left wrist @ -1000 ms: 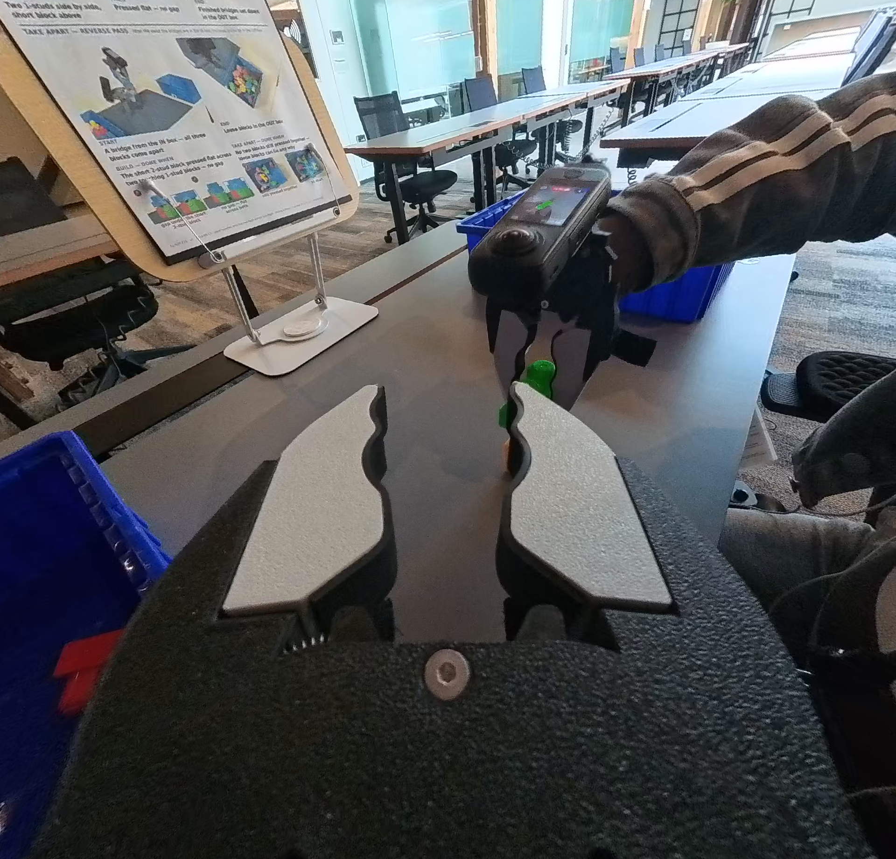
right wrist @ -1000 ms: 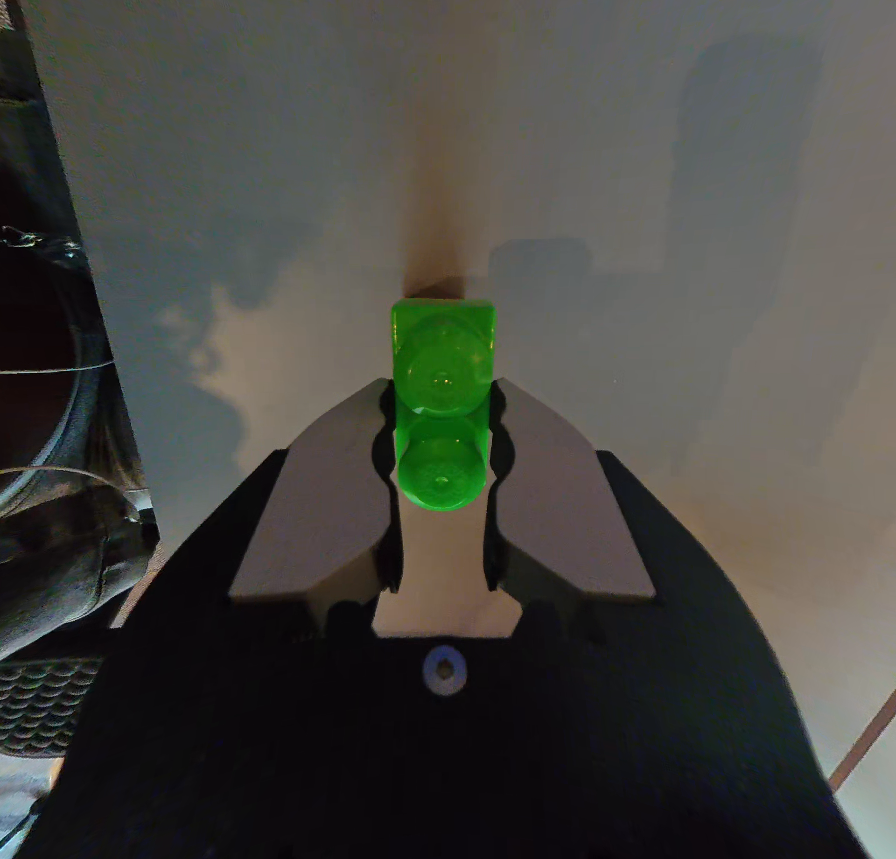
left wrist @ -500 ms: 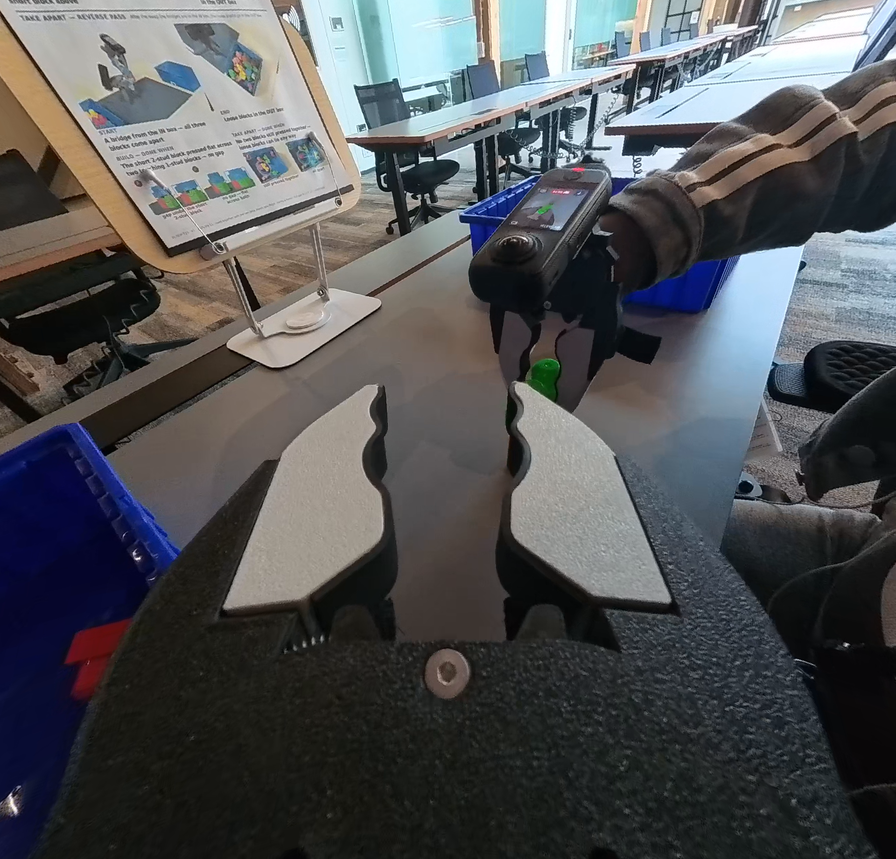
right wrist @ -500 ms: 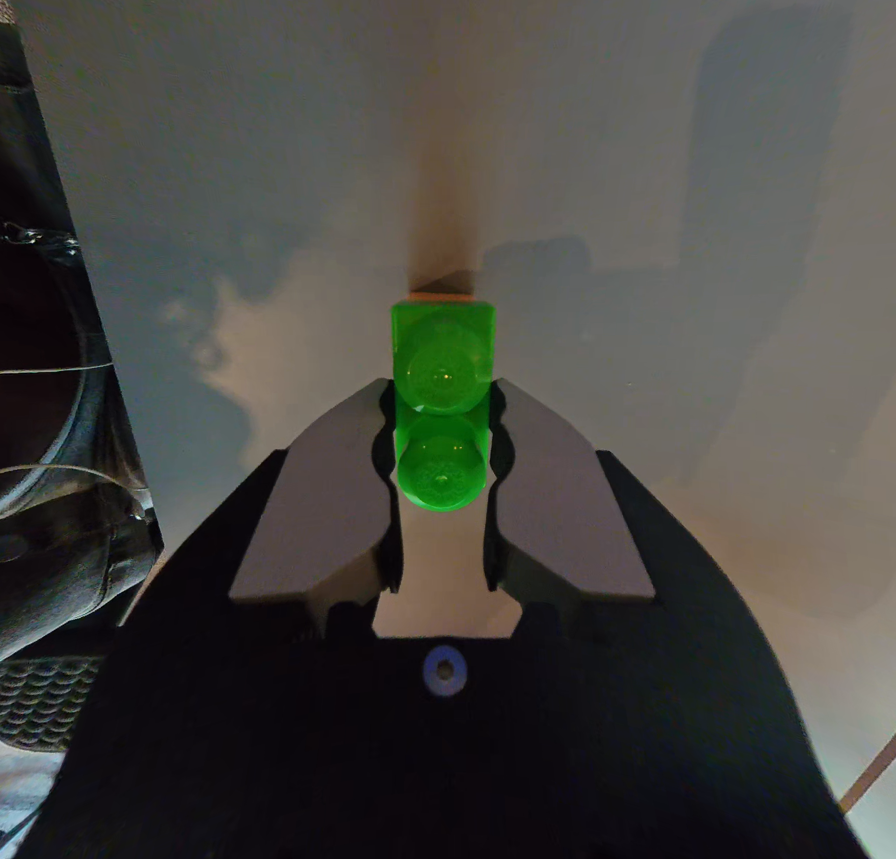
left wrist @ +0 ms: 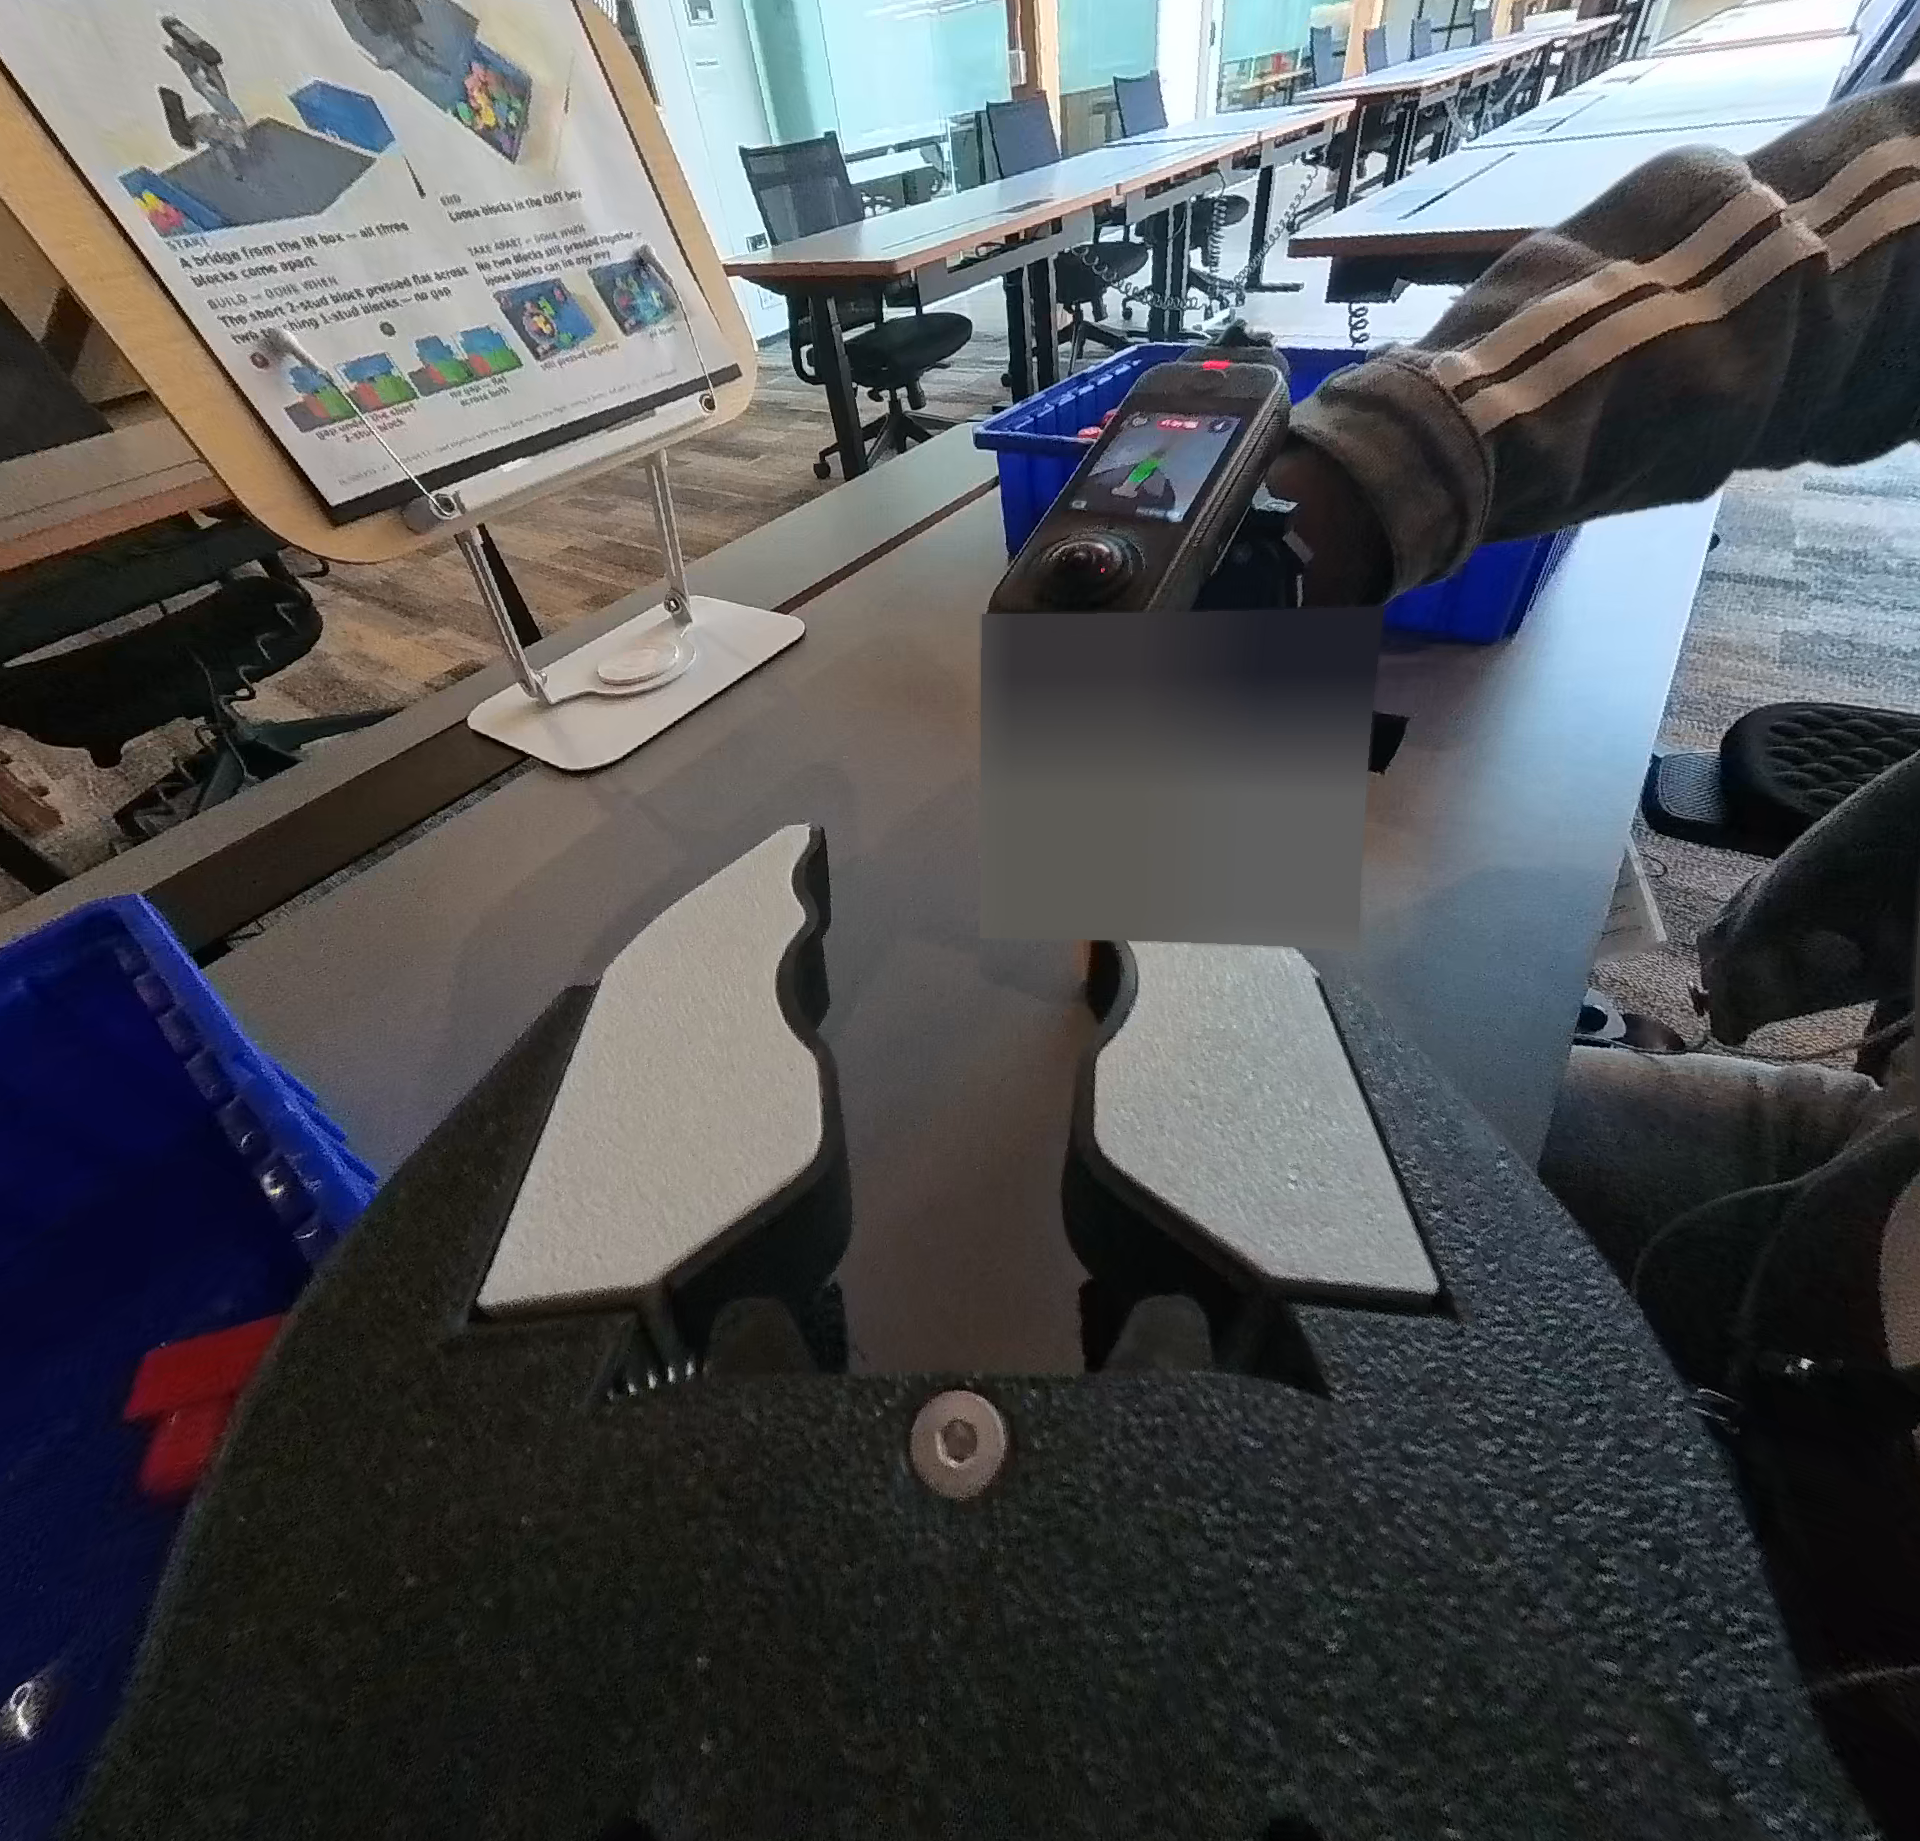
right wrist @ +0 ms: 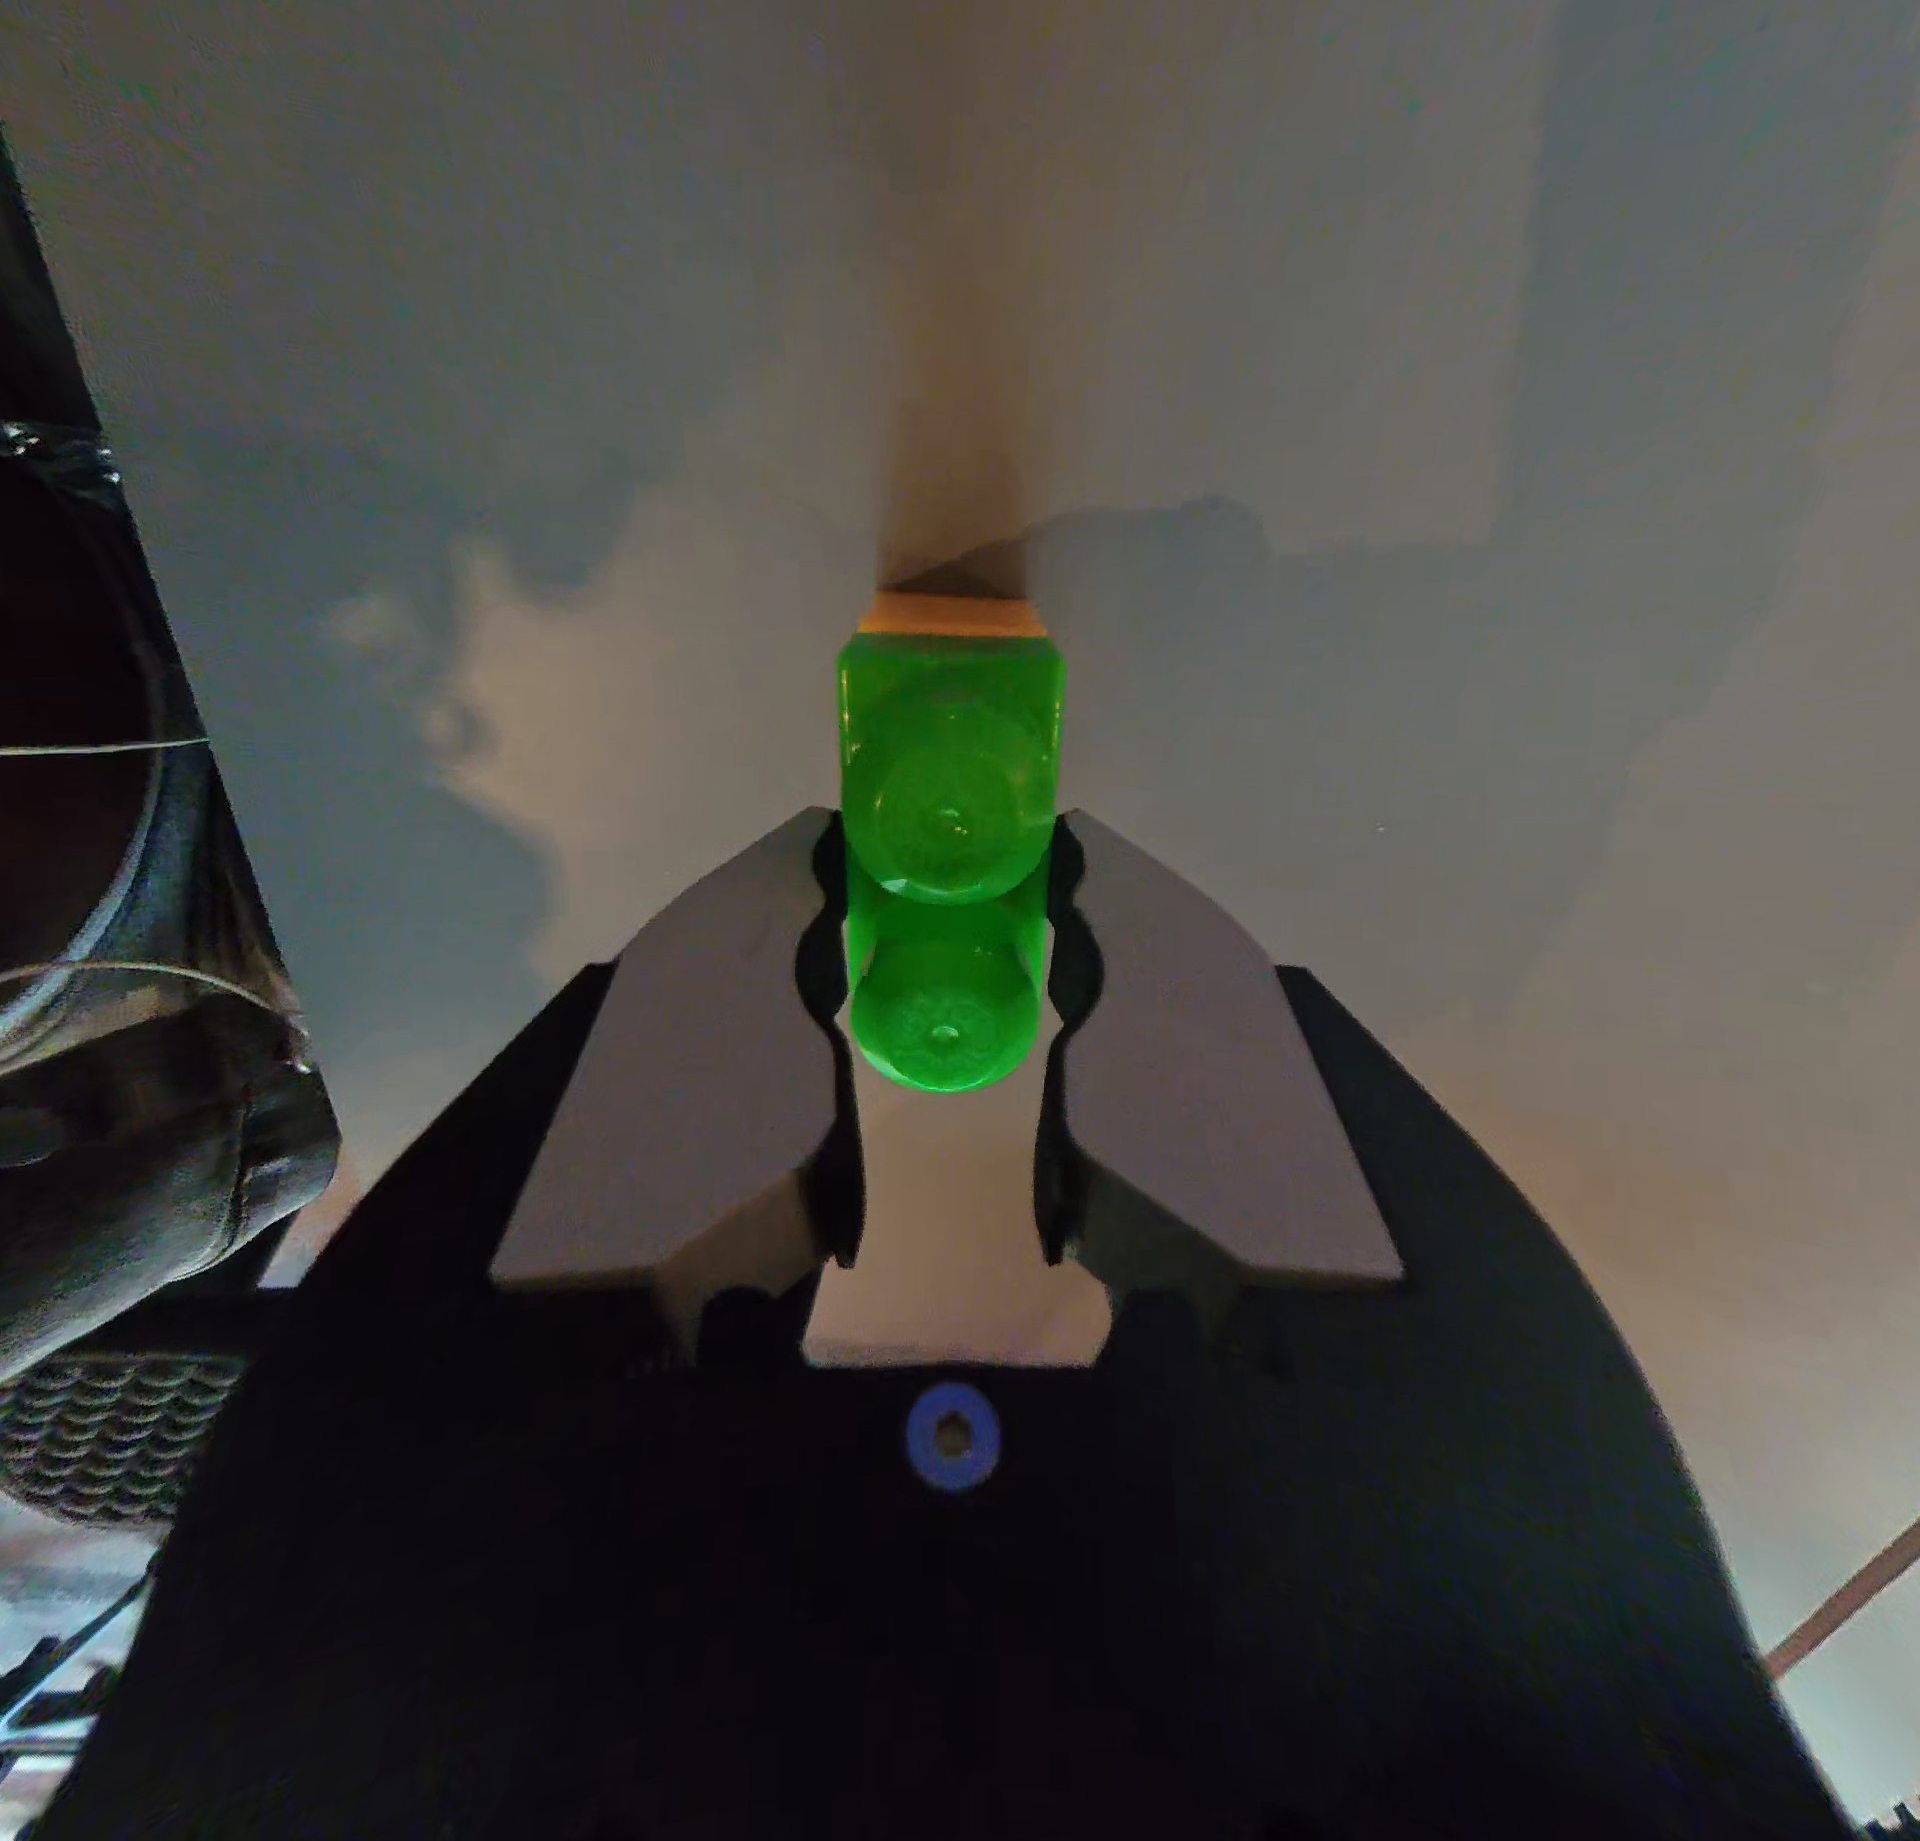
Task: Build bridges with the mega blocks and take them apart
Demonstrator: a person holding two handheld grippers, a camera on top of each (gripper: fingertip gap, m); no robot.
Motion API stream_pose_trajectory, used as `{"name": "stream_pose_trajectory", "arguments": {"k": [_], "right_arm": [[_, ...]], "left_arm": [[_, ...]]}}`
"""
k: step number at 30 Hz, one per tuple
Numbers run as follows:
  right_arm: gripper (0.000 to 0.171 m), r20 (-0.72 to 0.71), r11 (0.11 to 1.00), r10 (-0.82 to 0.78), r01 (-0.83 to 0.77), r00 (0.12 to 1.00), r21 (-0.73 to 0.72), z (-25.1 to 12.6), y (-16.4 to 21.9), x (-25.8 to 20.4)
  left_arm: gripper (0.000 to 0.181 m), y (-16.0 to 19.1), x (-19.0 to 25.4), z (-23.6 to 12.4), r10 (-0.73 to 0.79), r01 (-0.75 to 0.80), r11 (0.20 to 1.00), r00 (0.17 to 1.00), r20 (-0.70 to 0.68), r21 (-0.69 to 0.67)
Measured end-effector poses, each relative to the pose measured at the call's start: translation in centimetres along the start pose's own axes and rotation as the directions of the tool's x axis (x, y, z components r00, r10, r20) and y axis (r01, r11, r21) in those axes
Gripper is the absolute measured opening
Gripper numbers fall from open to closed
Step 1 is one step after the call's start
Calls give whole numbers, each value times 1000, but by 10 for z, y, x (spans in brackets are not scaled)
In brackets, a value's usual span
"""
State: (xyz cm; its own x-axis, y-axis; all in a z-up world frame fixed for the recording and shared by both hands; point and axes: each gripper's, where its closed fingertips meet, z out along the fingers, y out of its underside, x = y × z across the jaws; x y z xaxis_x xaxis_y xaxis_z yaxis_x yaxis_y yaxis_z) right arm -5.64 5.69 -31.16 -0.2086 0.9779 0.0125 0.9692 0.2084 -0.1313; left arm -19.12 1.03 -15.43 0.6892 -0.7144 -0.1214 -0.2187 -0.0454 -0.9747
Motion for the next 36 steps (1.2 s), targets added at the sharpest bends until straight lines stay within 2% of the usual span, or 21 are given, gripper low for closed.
{"name": "stream_pose_trajectory", "arguments": {"k": [8, 23, 31, 34, 36], "right_arm": [[35, 10, 997, -3, 4, 1000, -75, 4, 3, 0], [36, 18, 992, 17, -14, 1000, -129, 9, 4, -1], [36, 4, 997, 38, -37, 999, -68, 9, 2, -1], [35, 30, 987, 160, -161, 987, 19, 0, 3, 4], [35, 31, 963, 250, -252, 968, 98, -22, 7, 14]], "left_arm": [[47, 5, 1, 5, -1, 1, 1000, 1000, -10, -16], [47, 13, 0, 9, -23, 22, 999, 999, -30, -28], [47, 6, 7, 8, 1, -2, 1000, 999, -37, -22], [47, 0, 13, 6, 11, -11, 1000, 999, -48, -6], [48, -2, 16, 6, 24, -24, 1000, 999, -48, -7]]}}
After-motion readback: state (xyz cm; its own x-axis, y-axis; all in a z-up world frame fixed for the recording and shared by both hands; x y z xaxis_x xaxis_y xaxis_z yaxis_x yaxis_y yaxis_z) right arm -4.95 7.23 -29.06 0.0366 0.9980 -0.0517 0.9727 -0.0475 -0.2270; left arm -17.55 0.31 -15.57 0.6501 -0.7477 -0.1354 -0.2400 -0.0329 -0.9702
